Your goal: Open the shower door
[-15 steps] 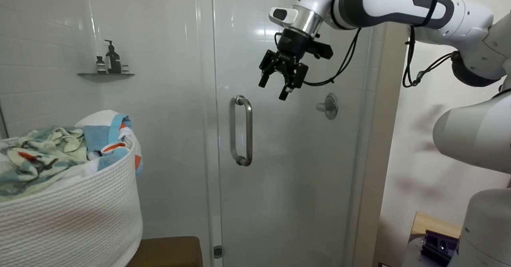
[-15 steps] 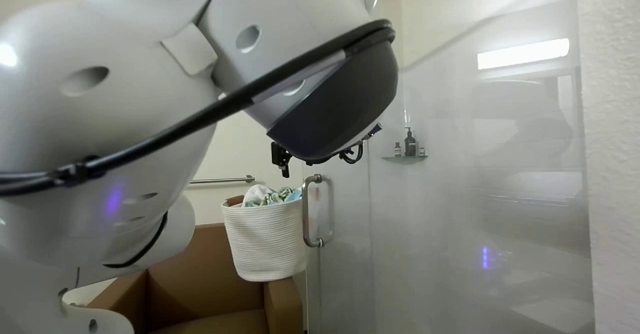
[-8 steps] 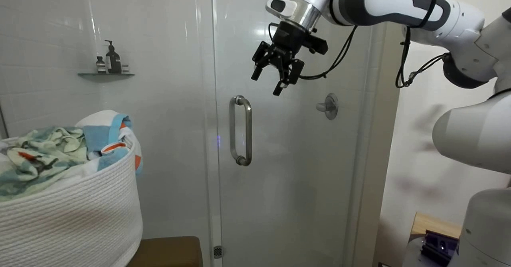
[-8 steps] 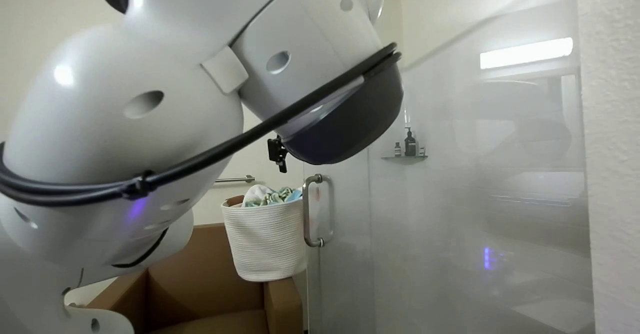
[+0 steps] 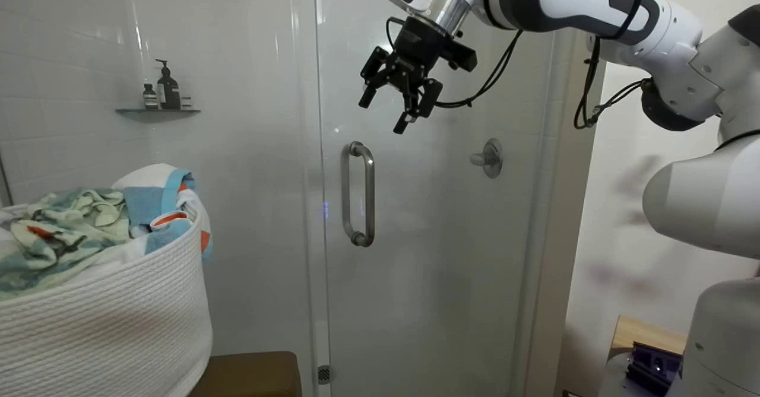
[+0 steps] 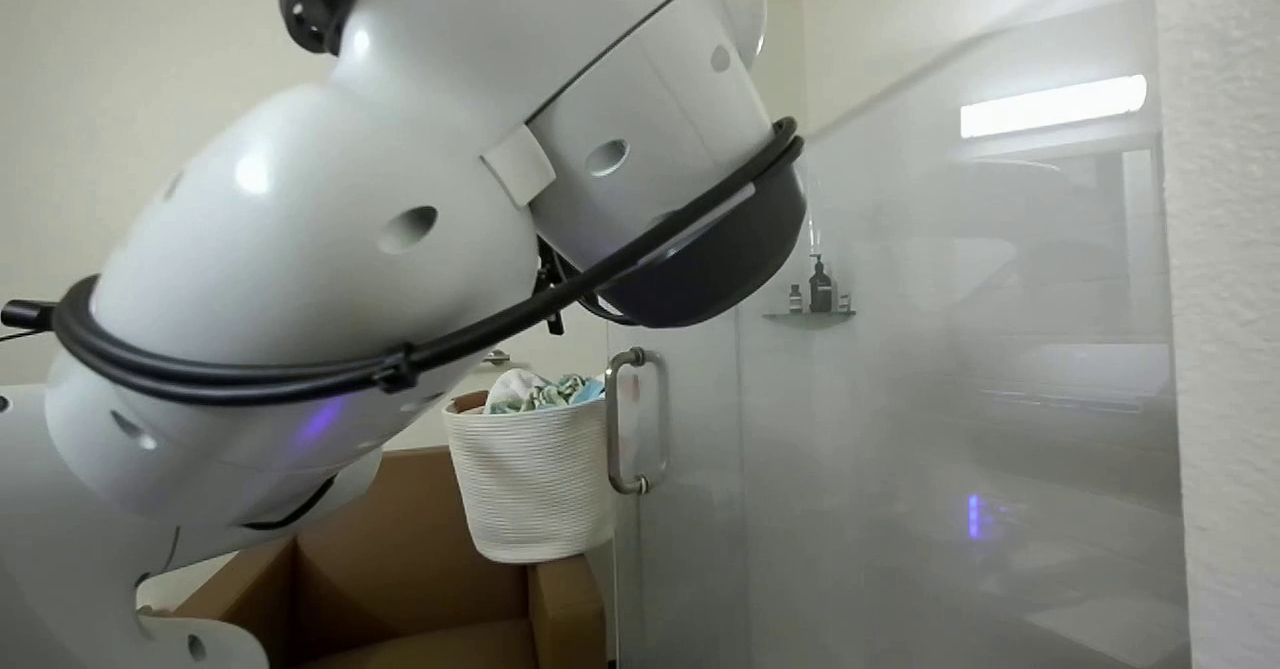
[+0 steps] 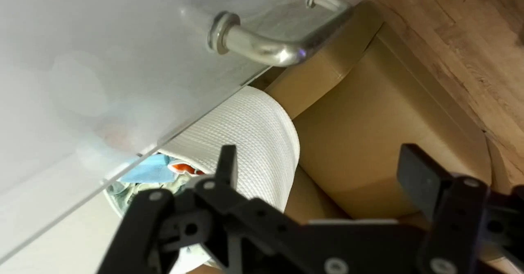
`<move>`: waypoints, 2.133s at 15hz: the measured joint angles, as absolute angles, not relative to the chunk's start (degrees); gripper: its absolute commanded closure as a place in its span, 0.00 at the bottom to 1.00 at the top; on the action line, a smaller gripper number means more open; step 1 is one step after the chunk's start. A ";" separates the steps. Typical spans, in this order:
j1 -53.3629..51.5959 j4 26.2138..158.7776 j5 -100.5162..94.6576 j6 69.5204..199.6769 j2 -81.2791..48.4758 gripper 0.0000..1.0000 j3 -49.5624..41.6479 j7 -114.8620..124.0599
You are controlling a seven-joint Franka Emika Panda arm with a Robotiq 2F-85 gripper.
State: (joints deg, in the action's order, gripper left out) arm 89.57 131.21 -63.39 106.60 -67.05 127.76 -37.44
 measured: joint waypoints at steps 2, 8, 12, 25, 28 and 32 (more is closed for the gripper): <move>89.43 131.31 -63.39 105.31 -67.18 0.00 127.77 -37.82; 89.32 131.34 -63.39 101.46 -69.32 0.00 128.63 -39.04; 88.65 131.21 -63.39 101.40 -69.46 0.00 128.27 -38.94; 88.50 131.19 -63.39 101.40 -69.46 0.00 128.17 -38.94; 88.50 131.19 -63.39 101.40 -69.46 0.00 128.17 -38.94; 88.50 131.19 -63.39 101.40 -69.46 0.00 128.17 -38.94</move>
State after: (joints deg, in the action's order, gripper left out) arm 88.50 131.19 -63.39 101.40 -69.46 128.17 -38.94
